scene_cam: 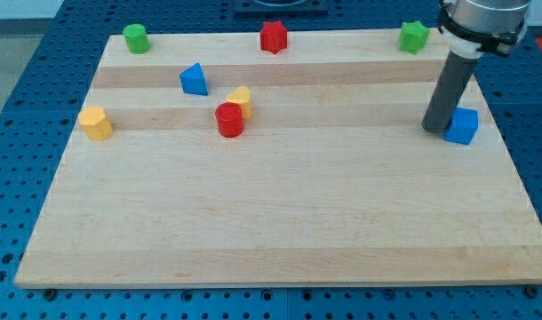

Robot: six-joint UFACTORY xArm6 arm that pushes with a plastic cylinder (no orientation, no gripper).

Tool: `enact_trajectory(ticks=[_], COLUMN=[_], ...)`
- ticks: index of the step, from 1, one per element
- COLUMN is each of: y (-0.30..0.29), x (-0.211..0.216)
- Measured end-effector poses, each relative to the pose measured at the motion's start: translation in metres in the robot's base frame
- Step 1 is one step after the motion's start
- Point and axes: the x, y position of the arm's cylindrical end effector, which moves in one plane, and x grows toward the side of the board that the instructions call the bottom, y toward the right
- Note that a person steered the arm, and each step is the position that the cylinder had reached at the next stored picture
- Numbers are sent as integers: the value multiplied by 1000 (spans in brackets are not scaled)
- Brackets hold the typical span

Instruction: Keep the yellow heart at the bottom left corner of the board

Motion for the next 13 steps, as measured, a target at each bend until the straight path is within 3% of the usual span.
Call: enact_trajectory(ticks=[2, 7, 10, 13], y=[-21, -160, -260, -281], x=[-10, -75, -81, -68])
